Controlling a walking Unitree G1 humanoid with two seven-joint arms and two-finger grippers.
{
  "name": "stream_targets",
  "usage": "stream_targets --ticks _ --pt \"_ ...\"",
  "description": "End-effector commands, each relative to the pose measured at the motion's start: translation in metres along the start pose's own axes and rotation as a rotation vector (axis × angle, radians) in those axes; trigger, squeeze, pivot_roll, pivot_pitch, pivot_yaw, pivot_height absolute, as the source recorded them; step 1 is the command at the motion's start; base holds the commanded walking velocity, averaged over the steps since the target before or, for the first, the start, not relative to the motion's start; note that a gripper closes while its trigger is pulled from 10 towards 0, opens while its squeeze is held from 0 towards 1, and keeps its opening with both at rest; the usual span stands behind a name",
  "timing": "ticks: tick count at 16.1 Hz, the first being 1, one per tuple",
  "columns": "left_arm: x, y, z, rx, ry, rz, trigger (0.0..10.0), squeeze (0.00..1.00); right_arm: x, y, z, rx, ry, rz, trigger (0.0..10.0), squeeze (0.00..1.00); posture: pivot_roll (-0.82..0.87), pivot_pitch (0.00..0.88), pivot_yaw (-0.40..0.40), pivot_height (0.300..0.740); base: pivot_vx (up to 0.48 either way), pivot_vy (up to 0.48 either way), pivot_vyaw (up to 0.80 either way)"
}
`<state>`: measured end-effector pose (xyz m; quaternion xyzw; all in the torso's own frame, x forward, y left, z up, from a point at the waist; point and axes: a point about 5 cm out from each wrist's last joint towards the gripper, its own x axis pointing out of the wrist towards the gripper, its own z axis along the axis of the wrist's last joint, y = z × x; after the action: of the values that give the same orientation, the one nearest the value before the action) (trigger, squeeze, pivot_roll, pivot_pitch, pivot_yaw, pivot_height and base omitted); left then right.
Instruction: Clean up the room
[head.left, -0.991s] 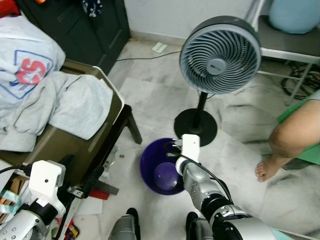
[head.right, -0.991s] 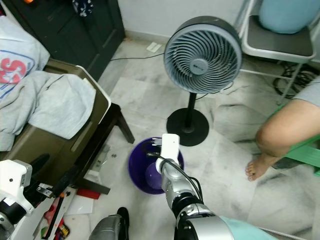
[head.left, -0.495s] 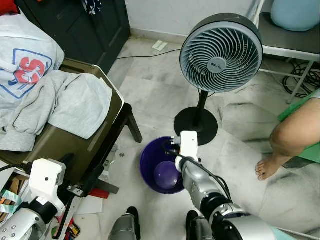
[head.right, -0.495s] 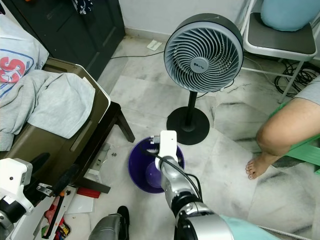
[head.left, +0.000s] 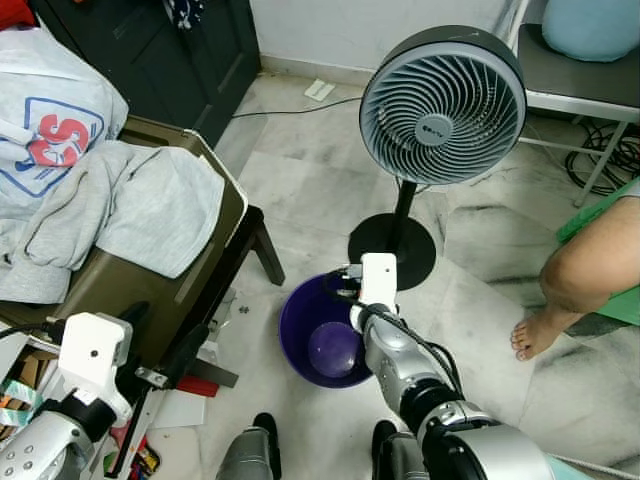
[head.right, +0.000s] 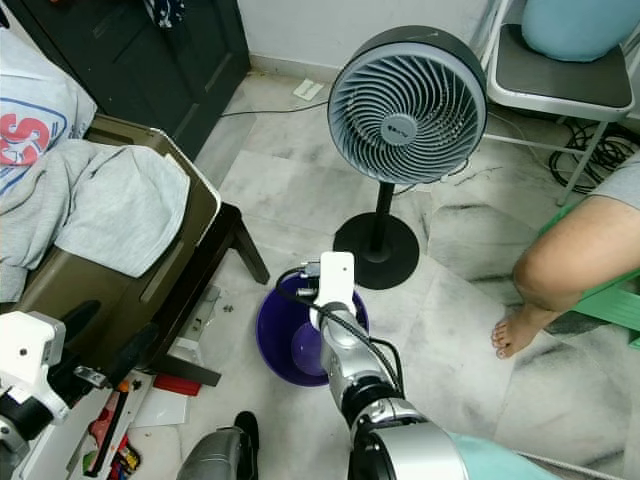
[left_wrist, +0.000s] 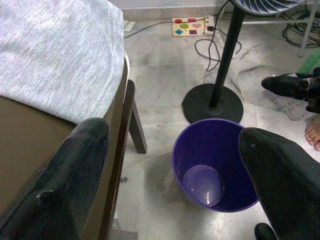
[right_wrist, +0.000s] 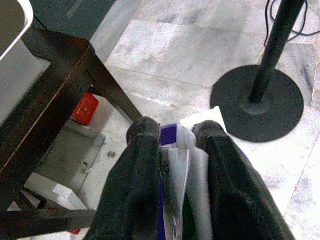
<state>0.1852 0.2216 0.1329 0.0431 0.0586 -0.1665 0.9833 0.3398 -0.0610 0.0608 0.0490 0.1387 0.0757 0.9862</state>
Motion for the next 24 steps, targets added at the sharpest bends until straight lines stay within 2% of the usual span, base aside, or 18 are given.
stream_targets --ticks 1,11,15,16,17,18,19,21,24 --pt "-0.004 0.004 -0.003 0.004 0.021 0.026 10.0 0.00 -0.001 0.017 -0.002 0.019 0.012 0.031 10.0 1.00 0.30 0.337 0.090 0.740 0.000 0.000 0.00" --pt "0.002 0.003 -0.003 0.005 0.008 0.024 10.0 0.00 0.001 0.017 0.003 0.022 -0.011 0.041 10.0 1.00 0.29 0.314 0.084 0.740 0.000 0.000 0.00" --pt "0.020 -0.006 -0.002 -0.015 -0.041 -0.007 10.0 0.00 0.001 0.011 0.013 0.030 -0.070 0.061 10.0 1.00 0.21 0.269 0.047 0.740 0.000 0.000 0.00" --pt "0.028 -0.006 0.002 -0.001 -0.075 -0.008 10.0 0.00 0.000 0.003 0.022 -0.061 -0.137 0.069 10.0 1.00 0.18 0.249 0.031 0.740 0.000 0.000 0.00" --pt "0.036 -0.003 0.004 -0.016 -0.109 0.004 10.0 0.00 -0.006 -0.009 0.033 -0.111 -0.211 0.053 10.0 1.00 0.14 0.233 0.027 0.740 0.000 0.000 0.00" --pt "0.041 -0.005 0.003 -0.034 -0.119 0.001 10.0 0.00 -0.011 -0.020 0.035 -0.153 -0.239 0.031 10.0 1.00 0.11 0.220 0.024 0.740 0.000 0.000 0.00" --pt "0.044 -0.006 0.002 -0.041 -0.121 -0.002 10.0 0.00 -0.012 -0.025 0.035 -0.166 -0.236 0.016 10.0 1.00 0.10 0.213 0.024 0.740 0.000 0.000 0.00" --pt "0.055 -0.016 -0.001 -0.056 -0.143 -0.033 10.0 0.00 -0.023 -0.046 0.028 -0.169 -0.203 -0.021 10.0 1.00 0.06 0.182 0.017 0.740 0.000 0.000 0.00" --pt "0.065 -0.020 -0.003 -0.067 -0.172 -0.029 10.0 0.00 -0.032 -0.063 0.025 -0.193 -0.177 -0.085 10.0 1.00 0.03 0.140 0.003 0.740 0.000 0.000 0.00"
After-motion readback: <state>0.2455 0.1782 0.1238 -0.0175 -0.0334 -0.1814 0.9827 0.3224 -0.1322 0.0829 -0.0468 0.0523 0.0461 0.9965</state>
